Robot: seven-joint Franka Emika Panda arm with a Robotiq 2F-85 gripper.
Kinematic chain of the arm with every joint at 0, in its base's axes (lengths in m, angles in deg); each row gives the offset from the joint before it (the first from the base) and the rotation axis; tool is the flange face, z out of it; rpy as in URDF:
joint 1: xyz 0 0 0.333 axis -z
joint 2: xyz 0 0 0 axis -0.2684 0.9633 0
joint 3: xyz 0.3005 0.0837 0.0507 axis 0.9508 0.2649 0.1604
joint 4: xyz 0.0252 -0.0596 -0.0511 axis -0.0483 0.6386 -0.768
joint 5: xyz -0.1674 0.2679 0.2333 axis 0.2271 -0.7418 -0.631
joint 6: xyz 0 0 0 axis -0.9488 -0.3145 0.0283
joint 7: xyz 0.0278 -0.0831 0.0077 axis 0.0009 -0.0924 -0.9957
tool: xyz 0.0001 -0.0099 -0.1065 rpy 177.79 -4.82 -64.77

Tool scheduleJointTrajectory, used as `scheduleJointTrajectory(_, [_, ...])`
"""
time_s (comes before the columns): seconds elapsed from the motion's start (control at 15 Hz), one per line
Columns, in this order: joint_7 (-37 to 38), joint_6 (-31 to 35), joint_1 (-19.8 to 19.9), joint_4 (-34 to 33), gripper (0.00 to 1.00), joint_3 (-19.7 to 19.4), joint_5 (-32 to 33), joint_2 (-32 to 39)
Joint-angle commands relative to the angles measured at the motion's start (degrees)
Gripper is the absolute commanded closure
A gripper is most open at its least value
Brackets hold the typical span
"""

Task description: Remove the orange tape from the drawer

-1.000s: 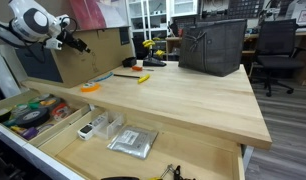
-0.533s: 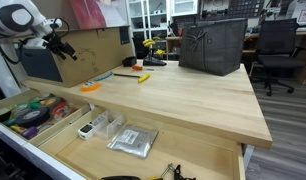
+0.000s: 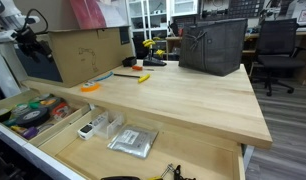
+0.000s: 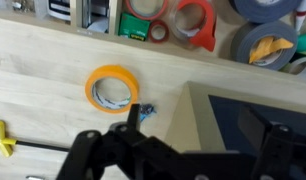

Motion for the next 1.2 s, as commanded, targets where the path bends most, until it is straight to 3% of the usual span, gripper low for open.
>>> scheduleJointTrajectory(0.0, [-1.2, -8.1, -0.2, 3.7, 0.00, 2.6, -2.2, -5.5])
scheduleJointTrajectory(0.27, [-1.2, -16.3, -1.2, 4.3, 0.00, 4.7, -5.6, -7.1])
scheduleJointTrajectory(0.6, [-3.4, -27.8, -0.9, 3.6, 0.00, 3.6, -10.0, -10.8])
scheduleJointTrajectory(1.13, [-2.6, -37.0, -0.2, 3.7, 0.00, 3.2, -11.3, -14.5])
